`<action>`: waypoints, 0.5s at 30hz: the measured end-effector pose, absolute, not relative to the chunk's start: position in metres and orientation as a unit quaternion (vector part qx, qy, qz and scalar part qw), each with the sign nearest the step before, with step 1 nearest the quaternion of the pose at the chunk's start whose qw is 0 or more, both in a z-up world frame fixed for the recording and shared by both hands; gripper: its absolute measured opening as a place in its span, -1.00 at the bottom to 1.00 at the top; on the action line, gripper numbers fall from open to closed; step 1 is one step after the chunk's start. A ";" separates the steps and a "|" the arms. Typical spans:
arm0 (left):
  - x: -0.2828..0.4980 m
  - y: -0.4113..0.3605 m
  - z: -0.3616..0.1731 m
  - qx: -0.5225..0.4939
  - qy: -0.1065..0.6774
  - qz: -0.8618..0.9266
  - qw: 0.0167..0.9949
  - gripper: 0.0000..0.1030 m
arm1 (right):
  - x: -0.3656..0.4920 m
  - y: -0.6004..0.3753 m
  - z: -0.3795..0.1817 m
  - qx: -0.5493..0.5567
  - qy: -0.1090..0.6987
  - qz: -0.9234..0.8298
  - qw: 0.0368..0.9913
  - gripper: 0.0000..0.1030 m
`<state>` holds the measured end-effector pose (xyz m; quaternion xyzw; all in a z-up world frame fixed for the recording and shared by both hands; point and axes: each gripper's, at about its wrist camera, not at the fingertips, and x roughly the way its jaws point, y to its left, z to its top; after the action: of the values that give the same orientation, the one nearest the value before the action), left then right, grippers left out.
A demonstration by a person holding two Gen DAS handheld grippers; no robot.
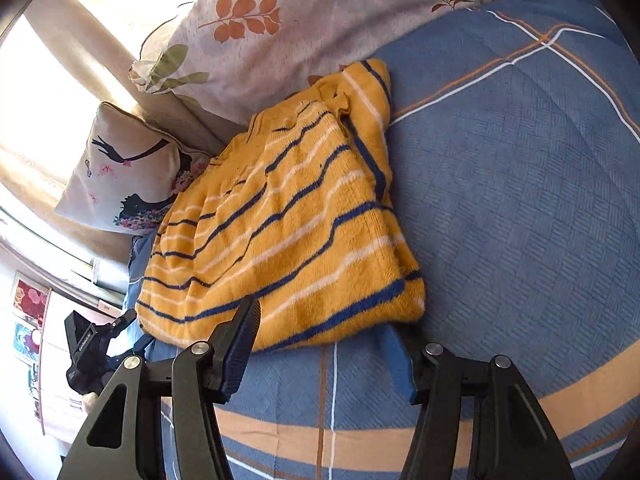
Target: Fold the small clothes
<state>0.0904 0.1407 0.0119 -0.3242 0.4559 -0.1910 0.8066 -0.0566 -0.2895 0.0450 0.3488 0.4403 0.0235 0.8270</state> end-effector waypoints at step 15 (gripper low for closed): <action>0.084 0.137 0.050 -0.328 0.442 -0.193 0.812 -0.76 | -0.036 -0.309 0.043 0.423 0.396 0.031 0.814 -0.84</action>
<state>0.0842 0.1368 0.0505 -0.3278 0.4418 -0.1931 0.8125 -0.0355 -0.3088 0.0433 0.4228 0.3962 0.0309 0.8145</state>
